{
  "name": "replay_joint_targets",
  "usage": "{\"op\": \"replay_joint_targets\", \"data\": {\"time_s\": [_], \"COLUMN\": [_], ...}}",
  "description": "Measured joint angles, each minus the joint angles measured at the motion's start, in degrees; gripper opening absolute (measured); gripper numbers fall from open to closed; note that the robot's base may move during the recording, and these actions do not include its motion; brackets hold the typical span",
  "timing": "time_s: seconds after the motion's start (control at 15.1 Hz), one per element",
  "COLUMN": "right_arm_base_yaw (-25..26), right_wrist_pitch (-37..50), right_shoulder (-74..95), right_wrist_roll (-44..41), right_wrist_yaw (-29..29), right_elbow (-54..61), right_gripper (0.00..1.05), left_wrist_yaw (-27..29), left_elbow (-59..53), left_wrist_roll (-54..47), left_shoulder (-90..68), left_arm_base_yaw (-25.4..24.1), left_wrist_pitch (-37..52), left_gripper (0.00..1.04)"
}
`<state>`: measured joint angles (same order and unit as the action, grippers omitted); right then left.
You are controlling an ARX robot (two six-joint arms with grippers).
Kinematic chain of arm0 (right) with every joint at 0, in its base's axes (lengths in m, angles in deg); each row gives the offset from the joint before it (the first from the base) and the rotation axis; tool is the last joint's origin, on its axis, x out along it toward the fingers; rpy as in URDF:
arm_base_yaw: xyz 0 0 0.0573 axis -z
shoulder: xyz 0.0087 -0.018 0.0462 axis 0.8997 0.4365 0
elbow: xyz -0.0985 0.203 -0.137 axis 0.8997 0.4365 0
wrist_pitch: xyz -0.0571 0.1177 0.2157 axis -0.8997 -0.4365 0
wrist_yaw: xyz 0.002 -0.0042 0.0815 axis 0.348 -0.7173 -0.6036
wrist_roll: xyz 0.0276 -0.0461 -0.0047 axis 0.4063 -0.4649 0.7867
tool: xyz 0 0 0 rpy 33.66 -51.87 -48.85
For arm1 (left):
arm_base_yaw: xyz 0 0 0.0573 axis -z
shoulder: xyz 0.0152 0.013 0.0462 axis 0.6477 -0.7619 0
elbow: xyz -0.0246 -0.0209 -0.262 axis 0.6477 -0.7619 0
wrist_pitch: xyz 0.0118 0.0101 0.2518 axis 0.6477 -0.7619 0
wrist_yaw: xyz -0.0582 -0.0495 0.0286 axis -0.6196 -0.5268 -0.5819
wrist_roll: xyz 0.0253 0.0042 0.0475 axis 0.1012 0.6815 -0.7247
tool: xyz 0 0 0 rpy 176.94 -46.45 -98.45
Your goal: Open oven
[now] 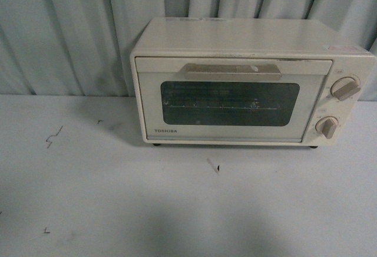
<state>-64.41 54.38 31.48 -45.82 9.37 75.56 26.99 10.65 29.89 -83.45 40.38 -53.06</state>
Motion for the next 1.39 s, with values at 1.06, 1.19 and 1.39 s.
{"op": "replay_joint_targets", "data": {"time_s": [1.06,1.19,1.39], "right_arm_base_yaw": [0.00,0.00,0.00], "right_wrist_pitch": [0.00,0.00,0.02], "right_shoulder": [0.00,0.00,0.00], "right_wrist_roll": [0.00,0.00,0.00], "right_wrist_yaw": [0.00,0.00,0.00], "right_elbow": [0.00,0.00,0.00], "right_gripper": [0.98,0.98,0.98], "left_wrist_yaw": [0.00,0.00,0.00], "left_elbow": [-0.02,-0.02,-0.02], "left_wrist_roll": [0.00,0.00,0.00], "left_shoulder": [0.00,0.00,0.00], "left_arm_base_yaw": [0.00,0.00,0.00], "left_wrist_pitch": [0.00,0.00,0.00], "left_gripper": [0.98,0.98,0.98]}}
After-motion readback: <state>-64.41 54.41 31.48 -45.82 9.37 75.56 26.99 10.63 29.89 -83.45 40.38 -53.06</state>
